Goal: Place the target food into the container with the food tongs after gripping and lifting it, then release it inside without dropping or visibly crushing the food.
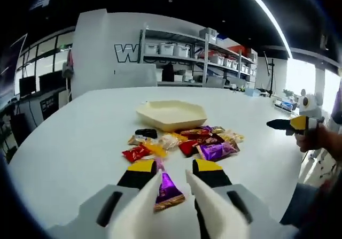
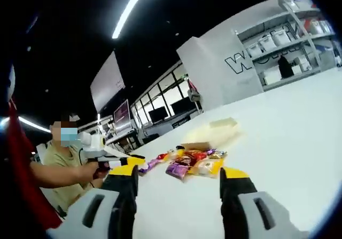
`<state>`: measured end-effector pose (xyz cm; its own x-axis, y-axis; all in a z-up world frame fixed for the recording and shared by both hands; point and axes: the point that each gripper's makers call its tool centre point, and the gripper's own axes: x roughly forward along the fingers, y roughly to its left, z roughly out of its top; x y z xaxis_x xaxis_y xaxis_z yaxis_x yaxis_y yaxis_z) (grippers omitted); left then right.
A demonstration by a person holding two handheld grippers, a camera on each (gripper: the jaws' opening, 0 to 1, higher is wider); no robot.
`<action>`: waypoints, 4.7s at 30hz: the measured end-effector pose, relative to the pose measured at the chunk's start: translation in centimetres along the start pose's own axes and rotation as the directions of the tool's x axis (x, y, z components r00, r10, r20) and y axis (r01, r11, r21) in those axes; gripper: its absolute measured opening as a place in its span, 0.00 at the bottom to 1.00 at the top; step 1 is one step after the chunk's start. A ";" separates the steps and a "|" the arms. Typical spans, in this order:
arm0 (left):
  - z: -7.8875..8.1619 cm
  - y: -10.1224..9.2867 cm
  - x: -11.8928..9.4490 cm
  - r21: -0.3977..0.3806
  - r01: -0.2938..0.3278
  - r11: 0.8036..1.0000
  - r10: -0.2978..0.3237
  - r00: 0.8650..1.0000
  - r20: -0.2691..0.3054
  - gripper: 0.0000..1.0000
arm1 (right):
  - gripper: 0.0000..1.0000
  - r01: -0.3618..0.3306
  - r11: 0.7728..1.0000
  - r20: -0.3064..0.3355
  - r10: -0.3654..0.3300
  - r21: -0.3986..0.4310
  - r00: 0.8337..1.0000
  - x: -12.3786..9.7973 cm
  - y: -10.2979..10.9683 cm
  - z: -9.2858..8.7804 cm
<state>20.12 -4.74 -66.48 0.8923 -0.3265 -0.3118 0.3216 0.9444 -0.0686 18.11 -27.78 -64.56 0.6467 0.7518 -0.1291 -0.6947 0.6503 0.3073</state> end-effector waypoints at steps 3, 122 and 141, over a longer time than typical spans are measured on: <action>-0.2 0.3 -0.5 0.011 0.004 1.000 -0.004 1.000 -0.010 0.26 | 0.79 0.028 0.992 -0.093 -0.040 -0.120 0.995 0.0 -0.1 -1.2; 5.0 0.1 3.7 0.061 0.084 0.995 -0.077 0.991 -0.110 0.25 | 0.98 0.057 0.960 -0.161 -0.104 -0.275 0.981 0.3 2.8 -1.0; 8.5 -1.9 7.2 0.093 0.146 0.985 -0.137 0.985 -0.102 0.25 | 0.97 0.034 0.963 -0.176 -0.084 -0.268 0.981 0.3 3.1 -0.9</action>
<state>28.64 -9.20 -60.57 0.8029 -0.4469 -0.3946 0.4766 0.8788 -0.0255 15.85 -25.40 -64.47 0.6368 0.7021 -0.3186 -0.7313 0.6809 0.0387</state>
